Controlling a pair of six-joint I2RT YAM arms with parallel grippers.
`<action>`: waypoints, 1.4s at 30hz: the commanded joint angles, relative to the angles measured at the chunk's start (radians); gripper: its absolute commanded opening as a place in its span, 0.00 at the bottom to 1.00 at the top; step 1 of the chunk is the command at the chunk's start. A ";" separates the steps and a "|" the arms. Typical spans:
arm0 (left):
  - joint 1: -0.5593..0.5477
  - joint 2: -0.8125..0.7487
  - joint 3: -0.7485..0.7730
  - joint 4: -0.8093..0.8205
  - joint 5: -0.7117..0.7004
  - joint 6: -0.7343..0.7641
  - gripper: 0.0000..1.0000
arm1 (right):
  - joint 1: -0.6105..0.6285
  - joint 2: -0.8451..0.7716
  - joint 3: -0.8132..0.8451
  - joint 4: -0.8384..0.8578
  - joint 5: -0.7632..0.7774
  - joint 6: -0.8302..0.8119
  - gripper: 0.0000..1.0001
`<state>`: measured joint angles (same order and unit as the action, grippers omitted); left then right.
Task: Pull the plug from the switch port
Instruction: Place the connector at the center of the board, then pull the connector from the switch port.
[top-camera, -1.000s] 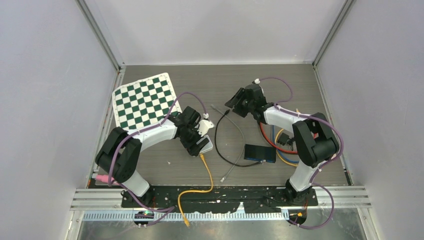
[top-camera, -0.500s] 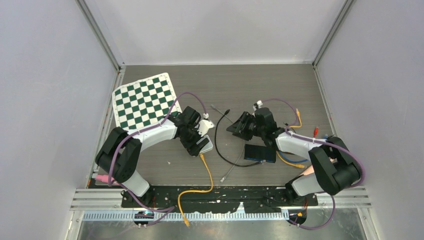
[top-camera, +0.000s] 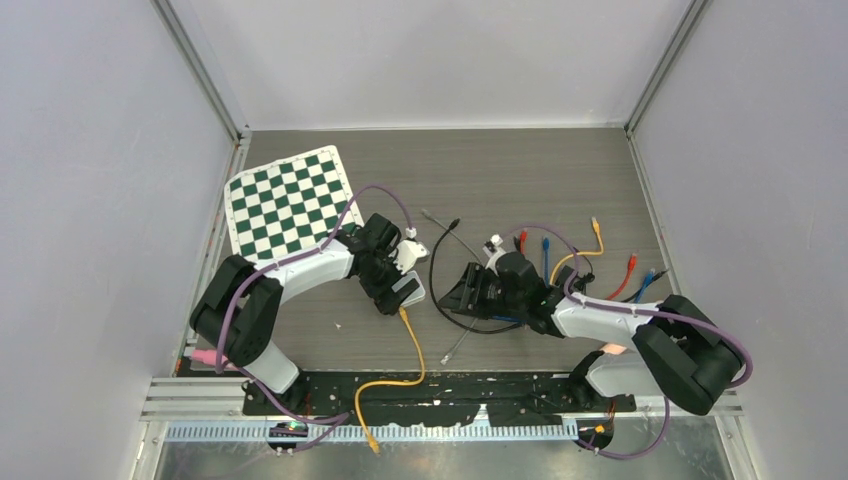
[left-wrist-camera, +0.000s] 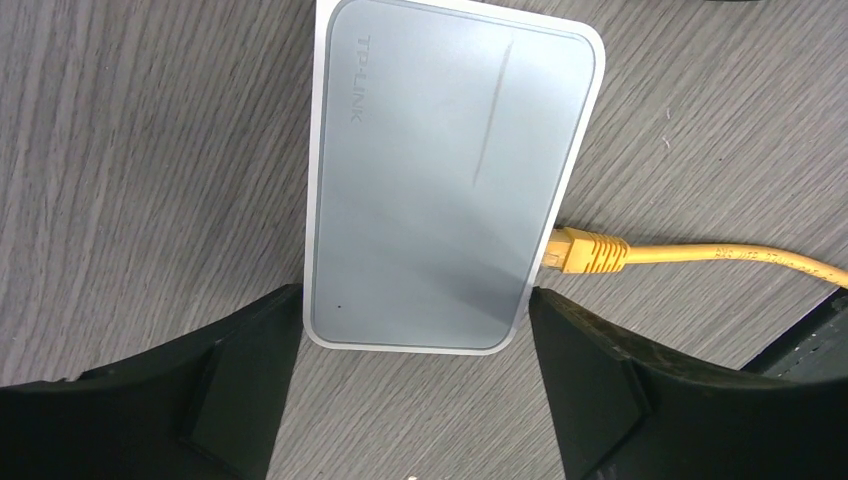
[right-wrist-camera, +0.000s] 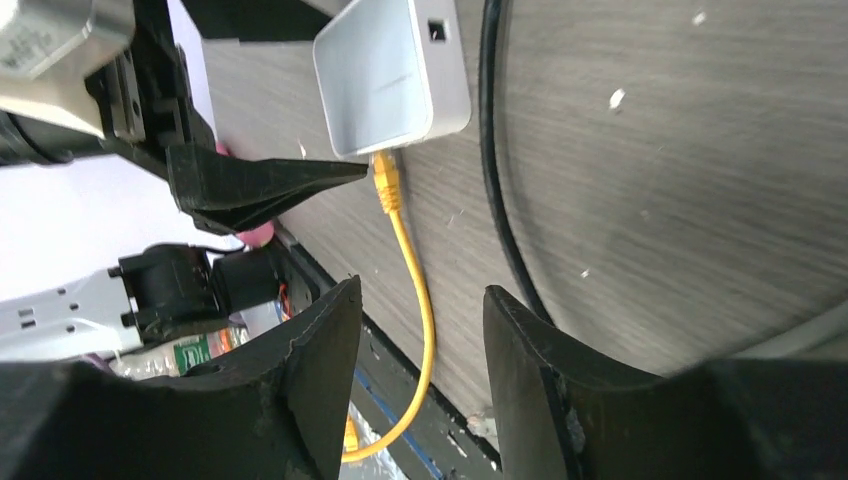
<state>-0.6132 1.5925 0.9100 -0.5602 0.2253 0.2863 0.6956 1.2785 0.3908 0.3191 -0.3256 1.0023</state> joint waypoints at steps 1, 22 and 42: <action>0.004 -0.022 0.016 -0.016 0.020 -0.012 0.90 | 0.046 0.005 0.013 0.090 -0.010 0.014 0.55; 0.003 -0.027 0.005 -0.020 0.023 0.010 0.82 | 0.127 0.227 0.120 0.197 -0.080 0.051 0.55; 0.003 -0.019 0.006 -0.023 0.074 0.028 0.63 | 0.158 0.465 0.229 0.205 0.003 0.109 0.44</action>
<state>-0.6132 1.5921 0.9100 -0.5949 0.2657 0.2981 0.8406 1.7077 0.5751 0.5076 -0.3710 1.1004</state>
